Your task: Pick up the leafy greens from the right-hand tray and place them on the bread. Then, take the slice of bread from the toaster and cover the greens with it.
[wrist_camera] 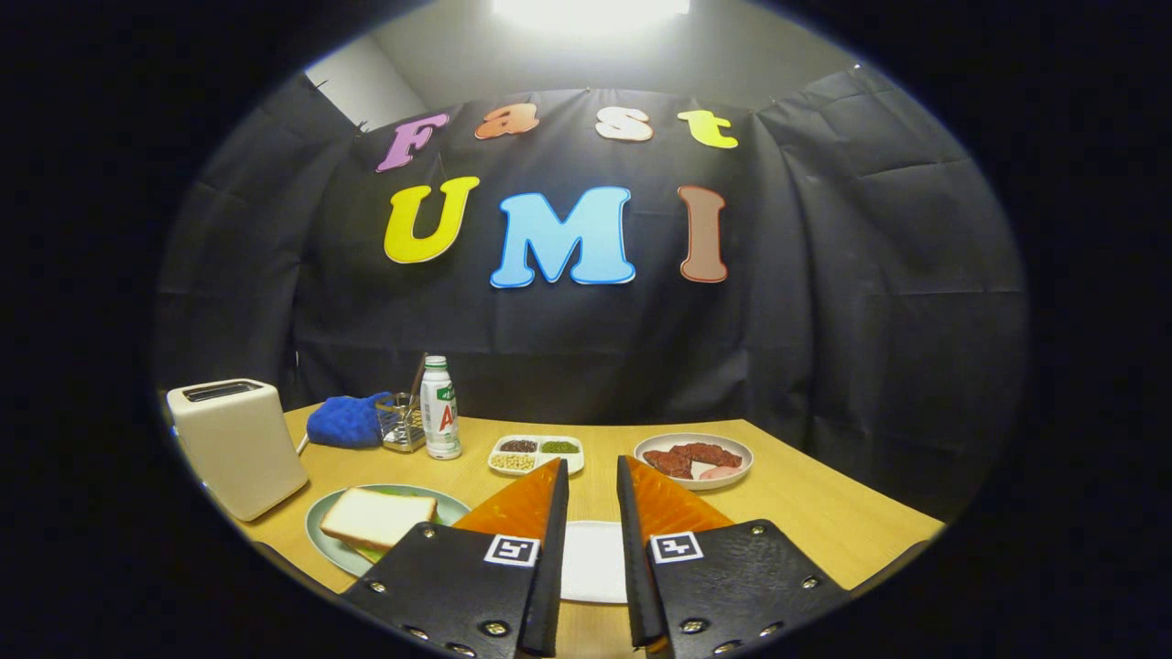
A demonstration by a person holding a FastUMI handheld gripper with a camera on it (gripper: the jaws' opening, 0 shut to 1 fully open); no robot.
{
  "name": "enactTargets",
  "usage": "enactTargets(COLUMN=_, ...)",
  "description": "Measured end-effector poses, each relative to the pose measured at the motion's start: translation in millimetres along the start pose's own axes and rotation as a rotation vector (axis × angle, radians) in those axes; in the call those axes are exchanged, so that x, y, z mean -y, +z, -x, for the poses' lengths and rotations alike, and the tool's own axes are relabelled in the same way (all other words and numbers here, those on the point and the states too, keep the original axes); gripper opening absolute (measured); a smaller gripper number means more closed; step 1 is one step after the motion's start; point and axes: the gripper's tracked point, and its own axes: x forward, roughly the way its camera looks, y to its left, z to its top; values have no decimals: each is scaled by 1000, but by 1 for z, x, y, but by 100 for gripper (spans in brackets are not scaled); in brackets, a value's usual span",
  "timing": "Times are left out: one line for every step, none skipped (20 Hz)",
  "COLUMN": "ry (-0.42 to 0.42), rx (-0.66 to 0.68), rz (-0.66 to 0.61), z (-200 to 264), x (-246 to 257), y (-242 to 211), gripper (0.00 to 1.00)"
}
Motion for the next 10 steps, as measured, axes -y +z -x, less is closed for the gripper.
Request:
enactTargets(ry=11, rx=-16, rz=-18, z=-2, x=5, y=-4, gripper=30)
enactTargets(ry=27, rx=-31, rz=-41, z=-4, x=8, y=-8, gripper=30)
enactTargets(ry=31, rx=-49, rz=-64, z=-6, x=15, y=-12, gripper=30)
enactTargets(ry=28, rx=-63, rz=-81, z=-10, x=23, y=-16, gripper=30)
enactTargets(ry=27, rx=-77, rz=-97, z=-12, x=31, y=-19, gripper=30)
enactTargets(ry=28, rx=-88, rz=-113, z=-14, x=39, y=-23, gripper=30)
enactTargets(ry=24, rx=-98, rz=-123, z=-16, x=47, y=-25, gripper=30)
enactTargets(ry=25, rx=-100, rz=-124, z=-18, x=57, y=-28, gripper=30)
enactTargets(ry=18, rx=-96, rz=-118, z=-19, x=66, y=-28, gripper=30)
enactTargets(ry=11, rx=-86, rz=-106, z=-20, x=77, y=-29, gripper=30)
